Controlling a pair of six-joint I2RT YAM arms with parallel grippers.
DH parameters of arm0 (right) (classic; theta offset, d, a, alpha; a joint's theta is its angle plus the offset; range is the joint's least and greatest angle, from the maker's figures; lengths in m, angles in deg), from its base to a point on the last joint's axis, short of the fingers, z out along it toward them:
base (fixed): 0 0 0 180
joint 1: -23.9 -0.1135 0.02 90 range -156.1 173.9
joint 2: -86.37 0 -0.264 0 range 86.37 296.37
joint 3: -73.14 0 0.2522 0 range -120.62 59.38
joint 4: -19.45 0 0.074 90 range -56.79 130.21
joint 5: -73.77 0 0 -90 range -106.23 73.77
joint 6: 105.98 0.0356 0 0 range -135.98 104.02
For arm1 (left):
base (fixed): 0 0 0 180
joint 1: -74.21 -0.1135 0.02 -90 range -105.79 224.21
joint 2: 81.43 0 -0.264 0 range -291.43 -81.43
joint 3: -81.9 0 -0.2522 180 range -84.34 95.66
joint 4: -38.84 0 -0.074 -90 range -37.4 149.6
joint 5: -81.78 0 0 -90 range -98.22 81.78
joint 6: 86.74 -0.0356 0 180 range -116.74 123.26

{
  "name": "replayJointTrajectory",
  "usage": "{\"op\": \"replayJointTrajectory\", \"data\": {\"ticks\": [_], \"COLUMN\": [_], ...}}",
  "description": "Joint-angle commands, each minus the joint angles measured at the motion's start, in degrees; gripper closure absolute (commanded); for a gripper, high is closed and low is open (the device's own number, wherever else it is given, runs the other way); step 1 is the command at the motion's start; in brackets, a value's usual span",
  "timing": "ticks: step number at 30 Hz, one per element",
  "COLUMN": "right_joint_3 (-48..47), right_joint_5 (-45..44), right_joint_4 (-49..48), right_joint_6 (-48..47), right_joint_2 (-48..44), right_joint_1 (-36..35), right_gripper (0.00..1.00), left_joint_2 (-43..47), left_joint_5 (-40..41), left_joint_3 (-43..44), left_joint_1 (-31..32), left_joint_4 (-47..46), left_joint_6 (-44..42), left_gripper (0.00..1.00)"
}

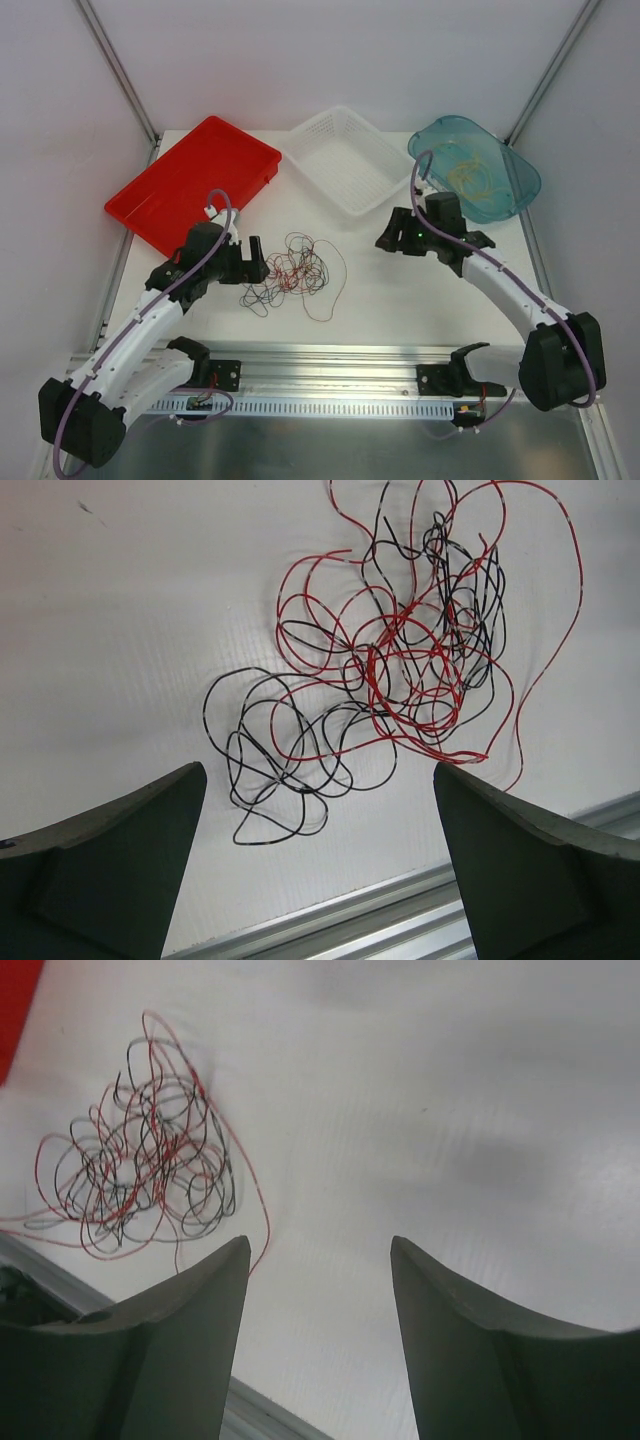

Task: Untangle the cables
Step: Place the cable in the bin, then untie the cable.

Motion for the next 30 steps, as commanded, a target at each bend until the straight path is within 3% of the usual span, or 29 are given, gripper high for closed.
{"op": "replayJointTrajectory", "data": {"ticks": [1, 5, 9, 14, 17, 18, 20, 21, 24, 30], "right_joint_3": [3.29, 4.98, 4.11, 1.91, 1.2, 1.03, 1.11, 0.59, -0.99, -9.24], "right_joint_5": [1.65, 0.33, 0.42, 0.68, 0.59, 0.59, -0.46, -0.9, -2.83, -6.35], "right_joint_4": [-9.81, -16.91, -20.01, -22.04, -21.78, -21.25, -19.15, -17.75, -9.49, 9.14], "right_joint_6": [4.16, 6.18, 8.38, 9.18, 9.18, 9.26, 8.91, 7.96, 4.63, -2.33], "right_joint_2": [1.98, 8.21, 15.07, 22.72, 24.92, 24.92, 22.83, 21.6, 15.27, 0.26], "right_joint_1": [-6.02, -13.14, -15.88, -19.22, -20.54, -20.89, -21.51, -21.77, -22.21, -22.21], "right_gripper": [0.38, 0.4, 0.43, 0.46, 0.53, 0.63, 0.76, 0.87, 0.99, 0.99], "left_joint_2": [-1.45, -2.33, -4.26, -6.98, -11.02, -11.82, -13.57, -14.1, -16.3, -22.8], "left_joint_5": [-4.55, -7.45, -8.25, -1.6, 1.5, 3.16, 5.09, 6.76, 8.97, 13.02], "left_joint_3": [0.98, 0.45, 0.45, 1.77, 3.17, 3.7, 4.31, 4.67, 5.37, 6.43], "left_joint_1": [-0.71, -0.53, 1.3, 8.41, 10.97, 11.33, 11.77, 12.03, 12.12, 12.12], "left_joint_4": [-1.13, -2.44, -3.5, -4.73, -5.17, -5.34, -5.61, -5.87, -6.05, -6.14], "left_joint_6": [1.67, 4.57, 6.68, 8.0, 9.49, 10.11, 11.86, 12.48, 14.68, 19.07], "left_gripper": [0.01, 0.01, 0.01, 0.01, 0.01, 0.01, 0.01, 0.01, 0.01, 0.01]}}
